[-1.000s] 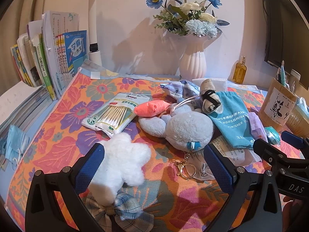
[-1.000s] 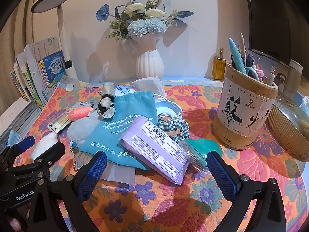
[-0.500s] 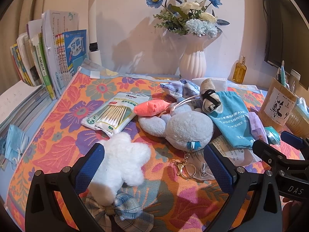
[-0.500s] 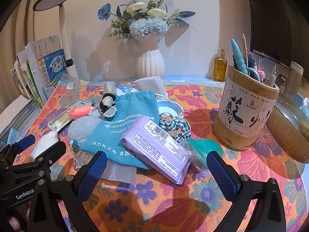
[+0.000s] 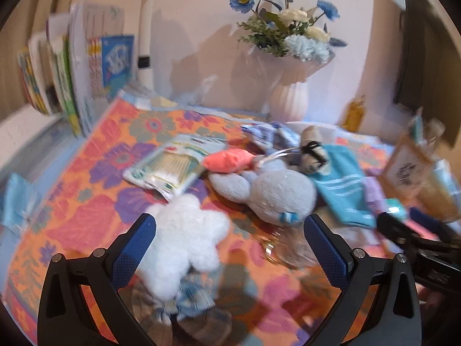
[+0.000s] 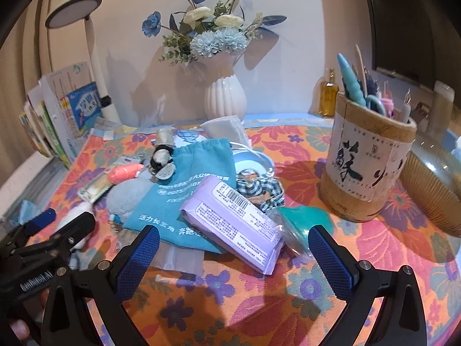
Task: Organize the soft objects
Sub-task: 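Grasp the white fluffy plush with the left tool while the right tool grasps the lavender packet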
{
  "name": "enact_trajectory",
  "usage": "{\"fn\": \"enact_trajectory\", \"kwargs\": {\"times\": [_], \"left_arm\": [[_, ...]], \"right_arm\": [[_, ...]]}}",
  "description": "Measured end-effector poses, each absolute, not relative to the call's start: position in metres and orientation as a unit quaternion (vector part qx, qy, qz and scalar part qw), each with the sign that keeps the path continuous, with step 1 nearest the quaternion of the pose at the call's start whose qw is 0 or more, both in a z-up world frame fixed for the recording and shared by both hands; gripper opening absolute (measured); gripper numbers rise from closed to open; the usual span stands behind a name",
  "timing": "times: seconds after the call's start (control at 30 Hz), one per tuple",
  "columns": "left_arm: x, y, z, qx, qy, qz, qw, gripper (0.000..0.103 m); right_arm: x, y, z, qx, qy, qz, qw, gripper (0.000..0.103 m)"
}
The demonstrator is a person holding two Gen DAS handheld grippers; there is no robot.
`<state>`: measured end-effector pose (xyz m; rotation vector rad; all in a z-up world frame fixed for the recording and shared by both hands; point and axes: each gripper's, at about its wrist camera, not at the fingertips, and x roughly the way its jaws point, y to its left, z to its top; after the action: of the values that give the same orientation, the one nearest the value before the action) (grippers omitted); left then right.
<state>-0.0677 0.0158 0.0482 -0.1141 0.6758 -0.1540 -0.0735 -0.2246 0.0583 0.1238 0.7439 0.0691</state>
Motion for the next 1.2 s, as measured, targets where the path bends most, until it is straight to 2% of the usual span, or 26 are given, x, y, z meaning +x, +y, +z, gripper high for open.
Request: {"fn": "enact_trajectory", "kwargs": {"times": [0.1,0.2,0.3,0.37,0.5,0.67,0.87,0.9,0.93,0.97,1.0,1.07,1.13,1.2], "left_arm": [[-0.077,0.028,0.059,-0.047,0.342,-0.107,0.932,0.102],[-0.081,0.037,0.064,-0.031,0.351,-0.125,0.927,0.102],[-0.082,0.042,0.062,-0.03,0.362,-0.146,0.92,0.102],[-0.079,0.045,0.056,-0.042,0.373,-0.169,0.911,0.102],[-0.068,0.041,0.046,-0.039,0.385,-0.152,0.909,0.102],[-0.042,0.053,0.032,-0.046,0.406,-0.09,0.908,0.102],[-0.029,0.055,0.014,-0.048,0.441,-0.099,0.891,0.101],[-0.029,0.054,0.013,-0.049,0.443,-0.098,0.89,0.101],[-0.028,0.054,0.013,-0.049,0.442,-0.097,0.89,0.096],[-0.029,0.055,0.013,-0.05,0.443,-0.098,0.89,0.081],[-0.03,0.055,0.013,-0.05,0.443,-0.096,0.89,0.074],[-0.031,0.057,0.015,-0.057,0.439,-0.094,0.892,0.068],[-0.036,0.06,0.019,-0.066,0.424,-0.098,0.898,0.057],[-0.042,0.061,0.028,-0.074,0.408,-0.104,0.904,0.056]], "right_arm": [[-0.076,-0.235,0.06,0.071,0.372,0.059,0.923,0.103],[-0.077,-0.239,0.065,0.034,0.367,0.081,0.926,0.103],[-0.071,-0.243,0.066,0.009,0.395,0.106,0.912,0.102],[-0.066,-0.246,0.067,-0.019,0.403,0.113,0.908,0.1],[-0.05,-0.25,0.061,-0.028,0.412,0.149,0.898,0.087],[-0.04,-0.245,0.054,-0.049,0.404,0.168,0.898,0.087],[-0.028,-0.235,0.049,-0.057,0.41,0.202,0.888,0.087],[-0.026,-0.233,0.048,-0.056,0.412,0.212,0.884,0.084],[-0.025,-0.232,0.046,-0.05,0.413,0.222,0.882,0.079],[-0.024,-0.231,0.044,-0.046,0.415,0.229,0.879,0.066],[-0.023,-0.23,0.043,-0.04,0.418,0.238,0.876,0.048],[-0.027,-0.229,0.043,-0.039,0.411,0.232,0.881,0.045],[-0.033,-0.233,0.049,-0.025,0.396,0.225,0.89,0.044],[-0.039,-0.24,0.059,0.004,0.384,0.223,0.896,0.043]]}}
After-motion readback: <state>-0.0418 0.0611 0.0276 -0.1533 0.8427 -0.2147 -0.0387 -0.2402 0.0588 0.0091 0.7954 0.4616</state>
